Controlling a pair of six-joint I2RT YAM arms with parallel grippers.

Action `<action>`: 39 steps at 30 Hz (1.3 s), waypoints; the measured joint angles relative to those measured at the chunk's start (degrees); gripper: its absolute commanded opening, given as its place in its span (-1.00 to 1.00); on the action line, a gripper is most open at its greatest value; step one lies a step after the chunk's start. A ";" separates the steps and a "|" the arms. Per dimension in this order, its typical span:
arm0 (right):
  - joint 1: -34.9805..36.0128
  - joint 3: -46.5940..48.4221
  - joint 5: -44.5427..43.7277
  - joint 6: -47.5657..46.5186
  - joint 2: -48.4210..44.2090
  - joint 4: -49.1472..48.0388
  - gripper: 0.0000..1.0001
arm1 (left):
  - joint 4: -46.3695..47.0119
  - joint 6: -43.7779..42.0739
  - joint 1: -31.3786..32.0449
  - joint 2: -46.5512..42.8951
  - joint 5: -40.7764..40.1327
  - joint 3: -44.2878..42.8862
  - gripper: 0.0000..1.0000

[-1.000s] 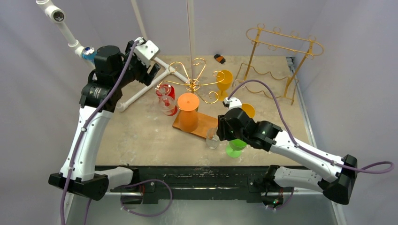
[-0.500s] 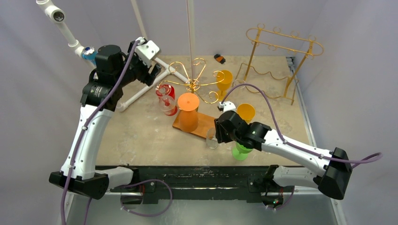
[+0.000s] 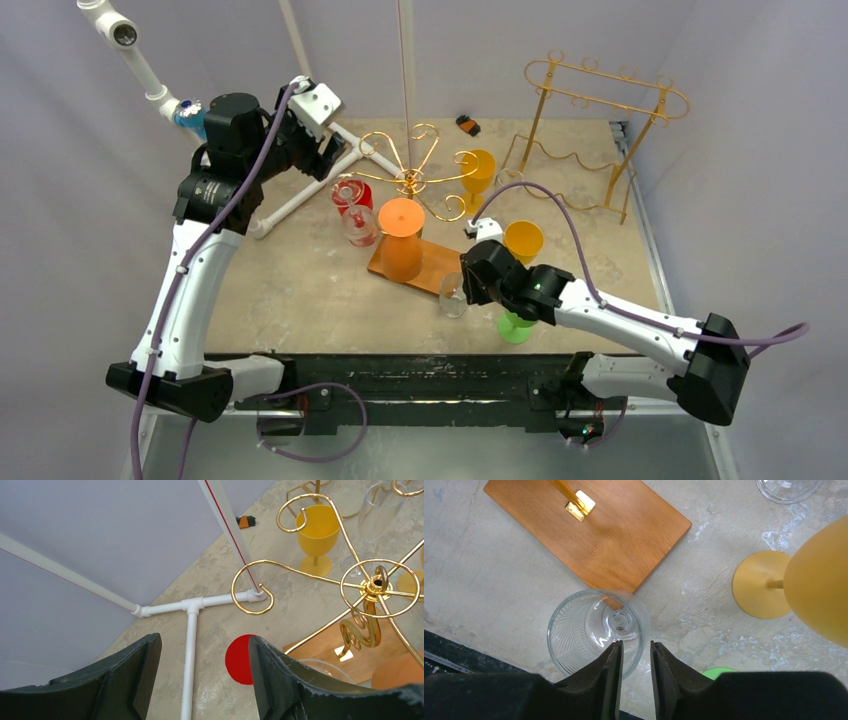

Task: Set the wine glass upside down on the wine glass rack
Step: Pick up the wine glass at the center of the board.

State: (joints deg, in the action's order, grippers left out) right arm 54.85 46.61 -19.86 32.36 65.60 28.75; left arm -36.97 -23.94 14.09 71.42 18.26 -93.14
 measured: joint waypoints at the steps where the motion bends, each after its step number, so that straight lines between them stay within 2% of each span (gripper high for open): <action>1: -0.04 0.00 -0.20 -0.02 0.00 -0.04 -0.43 | 0.02 0.00 0.00 0.00 0.00 0.00 0.36; 9: -1.25 0.00 -0.66 -0.59 -0.28 0.20 -1.00 | 0.02 -0.04 0.00 0.00 0.00 0.00 0.36; 25: -4.09 1.46 -0.13 -4.37 -0.96 5.88 -1.00 | 1.79 2.05 0.00 1.68 4.90 0.44 0.28; 39: -4.61 6.45 -0.52 -6.08 2.62 11.56 -1.00 | 2.14 3.39 0.22 2.71 6.88 1.11 0.27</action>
State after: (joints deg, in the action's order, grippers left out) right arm 50.24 53.06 -20.38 26.28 68.23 40.32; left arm -34.83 -20.56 14.31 74.13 25.15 -92.03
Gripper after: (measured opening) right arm 0.028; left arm 0.640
